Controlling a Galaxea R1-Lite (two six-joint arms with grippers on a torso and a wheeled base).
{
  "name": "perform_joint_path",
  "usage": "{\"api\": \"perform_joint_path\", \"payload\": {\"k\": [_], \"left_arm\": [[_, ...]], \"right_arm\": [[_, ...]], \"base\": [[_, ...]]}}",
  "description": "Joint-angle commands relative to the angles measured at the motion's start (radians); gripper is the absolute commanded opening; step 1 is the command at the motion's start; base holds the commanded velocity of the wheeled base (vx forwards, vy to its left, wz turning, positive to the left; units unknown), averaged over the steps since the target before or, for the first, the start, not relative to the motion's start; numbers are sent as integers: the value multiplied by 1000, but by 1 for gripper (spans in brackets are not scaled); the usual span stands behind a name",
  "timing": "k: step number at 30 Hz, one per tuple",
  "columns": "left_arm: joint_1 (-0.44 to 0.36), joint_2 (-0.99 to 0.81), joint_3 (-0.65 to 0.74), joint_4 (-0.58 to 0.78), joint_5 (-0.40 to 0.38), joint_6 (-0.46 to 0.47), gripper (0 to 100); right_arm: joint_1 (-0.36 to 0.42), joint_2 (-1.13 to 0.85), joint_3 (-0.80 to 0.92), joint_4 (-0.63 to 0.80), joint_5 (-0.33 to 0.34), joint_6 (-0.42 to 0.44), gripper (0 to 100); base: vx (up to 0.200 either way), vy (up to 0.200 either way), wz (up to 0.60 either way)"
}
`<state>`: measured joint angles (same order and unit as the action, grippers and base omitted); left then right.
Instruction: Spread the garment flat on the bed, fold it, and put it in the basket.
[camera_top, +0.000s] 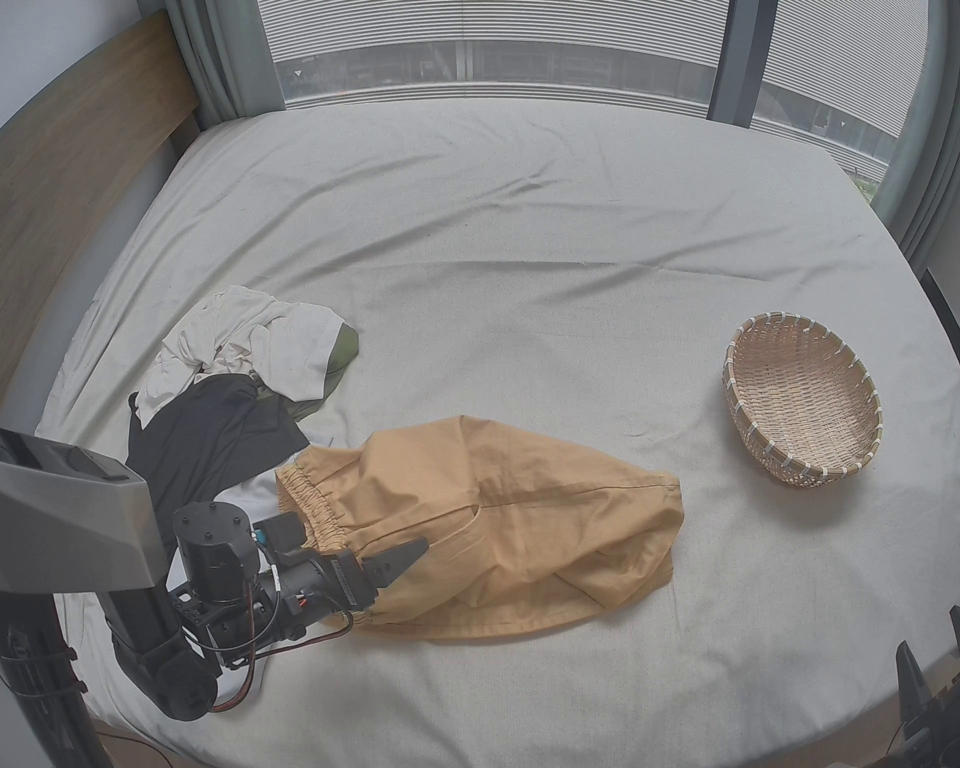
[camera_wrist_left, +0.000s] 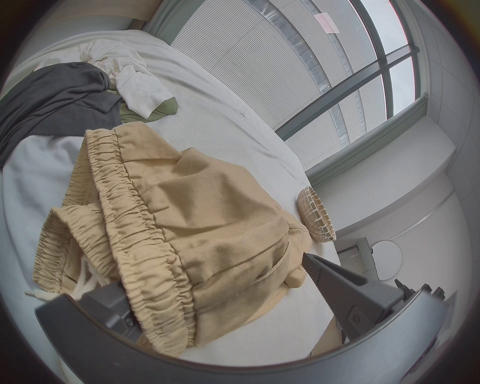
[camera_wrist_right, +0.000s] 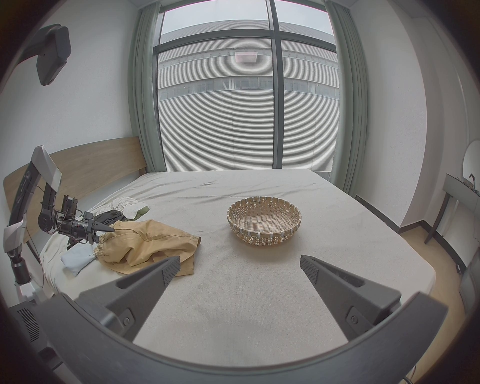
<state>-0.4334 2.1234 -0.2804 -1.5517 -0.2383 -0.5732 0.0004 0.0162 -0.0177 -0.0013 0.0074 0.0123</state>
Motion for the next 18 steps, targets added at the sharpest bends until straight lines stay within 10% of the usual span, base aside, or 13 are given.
{"api": "perform_joint_path", "payload": {"k": [1, 3, 4, 18], "left_arm": [[1, 15, -3, -1, 7, 1, 100], [1, 15, -3, -1, 7, 1, 100], [1, 13, -5, -1, 7, 1, 0], [24, -100, -77, 1, 8, -8, 0]], "right_arm": [[1, -10, 16, 0, 0, 0, 100], [1, -10, 16, 0, 0, 0, 100], [1, -10, 16, 0, 0, 0, 100], [1, -10, 16, 0, 0, -2, 100]], "base": [[0, 0, 0], [0, 0, 0], [0, 0, 0], [0, 0, 0]]}}
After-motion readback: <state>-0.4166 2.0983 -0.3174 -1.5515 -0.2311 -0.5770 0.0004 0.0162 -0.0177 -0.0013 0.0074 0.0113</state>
